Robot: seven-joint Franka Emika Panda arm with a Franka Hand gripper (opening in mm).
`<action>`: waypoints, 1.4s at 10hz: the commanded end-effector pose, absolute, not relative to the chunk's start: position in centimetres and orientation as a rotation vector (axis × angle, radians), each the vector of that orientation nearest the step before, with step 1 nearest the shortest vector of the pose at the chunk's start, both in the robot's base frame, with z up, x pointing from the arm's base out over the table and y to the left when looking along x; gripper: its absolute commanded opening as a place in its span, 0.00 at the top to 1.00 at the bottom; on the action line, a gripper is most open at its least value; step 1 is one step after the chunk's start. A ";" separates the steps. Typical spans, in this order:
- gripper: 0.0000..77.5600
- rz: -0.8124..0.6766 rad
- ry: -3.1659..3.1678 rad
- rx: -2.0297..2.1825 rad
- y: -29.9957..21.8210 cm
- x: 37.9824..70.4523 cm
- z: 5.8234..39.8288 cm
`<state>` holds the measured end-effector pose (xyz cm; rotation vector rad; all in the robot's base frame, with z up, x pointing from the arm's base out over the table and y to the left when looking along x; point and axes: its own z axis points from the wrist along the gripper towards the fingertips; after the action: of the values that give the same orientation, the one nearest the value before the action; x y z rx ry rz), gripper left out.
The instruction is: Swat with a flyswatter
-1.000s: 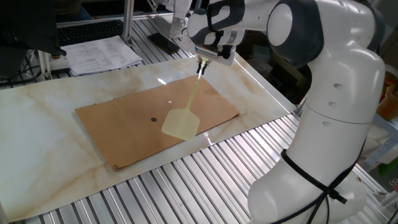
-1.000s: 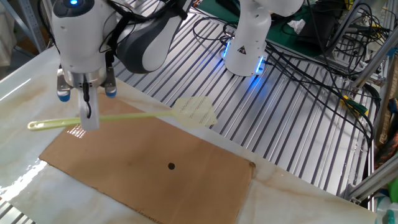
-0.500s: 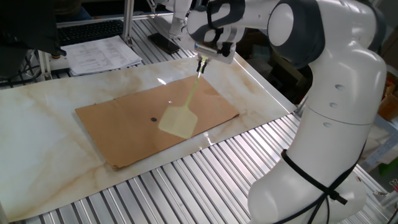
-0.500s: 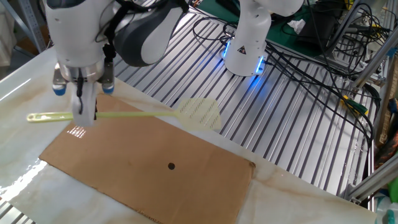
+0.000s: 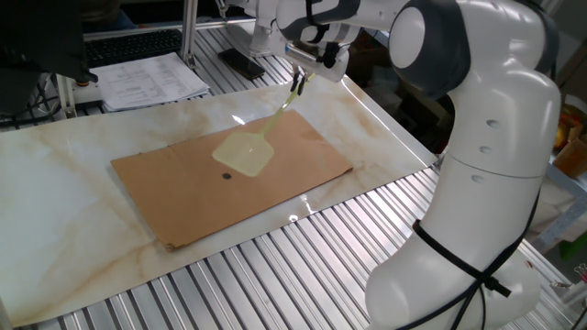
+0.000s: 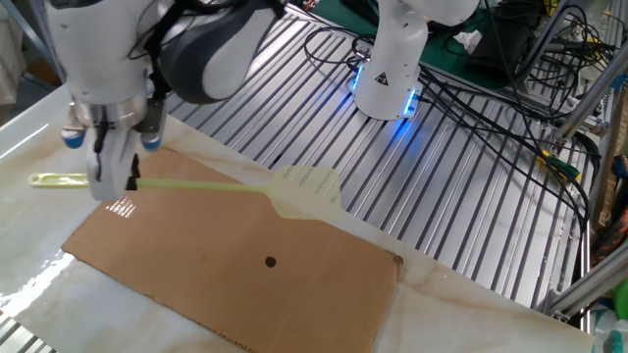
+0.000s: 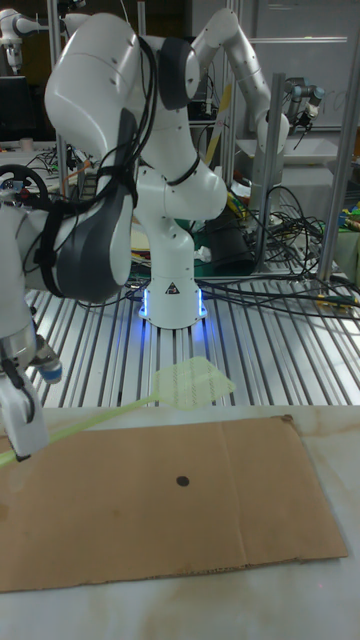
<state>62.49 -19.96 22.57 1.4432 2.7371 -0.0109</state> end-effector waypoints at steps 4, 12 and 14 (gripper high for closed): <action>0.99 -0.010 2.618 1.615 -21.5 63.9 21.8; 0.99 0.009 2.592 1.611 -20.7 65.4 18.0; 0.99 0.016 2.595 1.594 -20.9 65.4 17.7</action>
<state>65.25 -20.73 17.88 1.6121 2.5995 0.0083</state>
